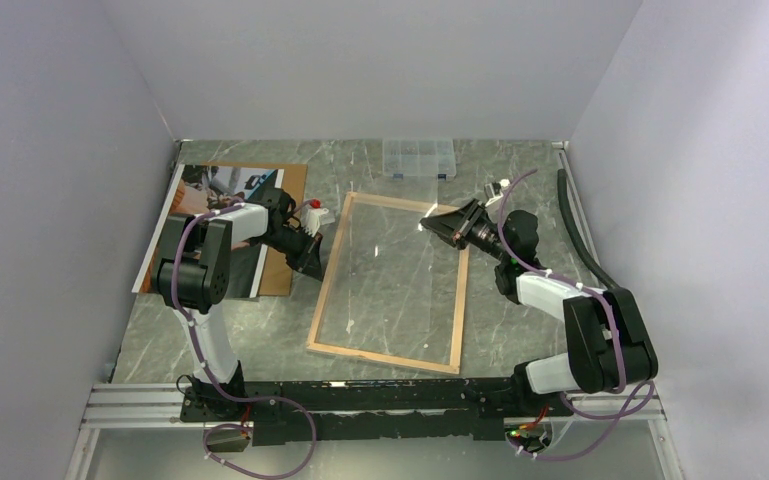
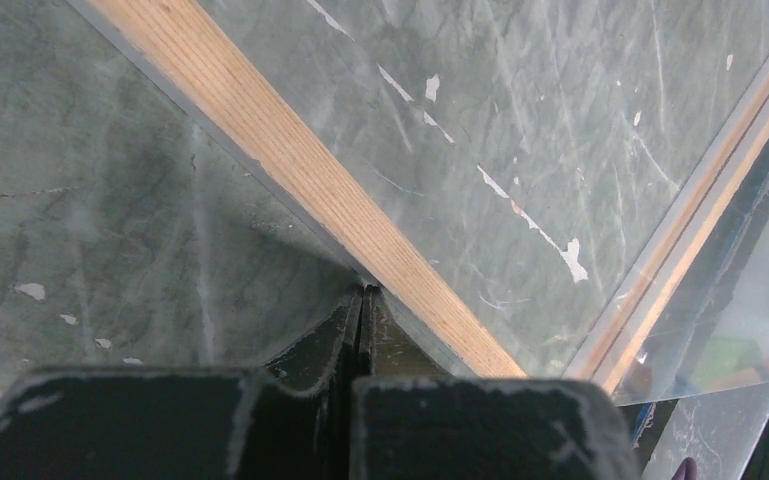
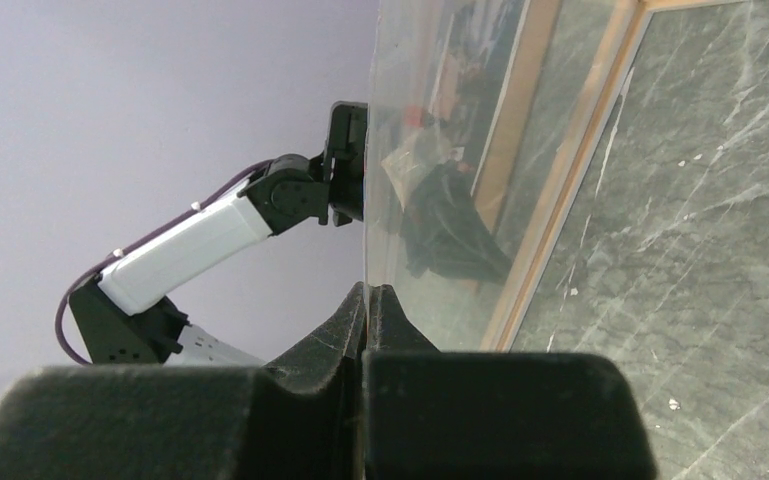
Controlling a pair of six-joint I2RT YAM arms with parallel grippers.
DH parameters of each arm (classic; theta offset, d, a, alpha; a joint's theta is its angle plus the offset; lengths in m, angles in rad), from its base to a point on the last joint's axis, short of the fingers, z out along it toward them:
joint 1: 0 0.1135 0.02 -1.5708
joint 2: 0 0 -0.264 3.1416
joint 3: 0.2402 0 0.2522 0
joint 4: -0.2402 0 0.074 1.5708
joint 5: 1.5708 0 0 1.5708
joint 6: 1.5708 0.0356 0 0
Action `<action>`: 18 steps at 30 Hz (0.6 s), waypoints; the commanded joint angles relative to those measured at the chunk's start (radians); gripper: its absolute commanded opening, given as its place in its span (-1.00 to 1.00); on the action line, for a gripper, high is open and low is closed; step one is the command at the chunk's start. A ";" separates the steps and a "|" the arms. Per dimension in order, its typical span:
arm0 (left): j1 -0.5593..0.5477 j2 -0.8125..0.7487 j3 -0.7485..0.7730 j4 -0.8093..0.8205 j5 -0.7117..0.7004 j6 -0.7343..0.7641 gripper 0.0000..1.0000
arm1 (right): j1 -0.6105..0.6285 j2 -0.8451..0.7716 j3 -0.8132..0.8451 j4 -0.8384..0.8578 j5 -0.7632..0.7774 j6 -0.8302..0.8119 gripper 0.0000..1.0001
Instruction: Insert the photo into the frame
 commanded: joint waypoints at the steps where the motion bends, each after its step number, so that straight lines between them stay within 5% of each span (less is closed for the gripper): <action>1: -0.014 -0.012 0.011 0.007 0.045 0.008 -0.95 | 0.027 0.003 0.019 0.063 -0.051 -0.019 -1.00; 8: -0.014 -0.014 0.009 0.008 0.046 0.005 -0.95 | 0.031 0.026 -0.004 0.058 -0.010 0.001 -1.00; 18: -0.014 -0.012 0.009 0.005 0.048 0.013 -0.95 | -0.011 -0.157 -0.016 -0.348 0.071 -0.239 -1.00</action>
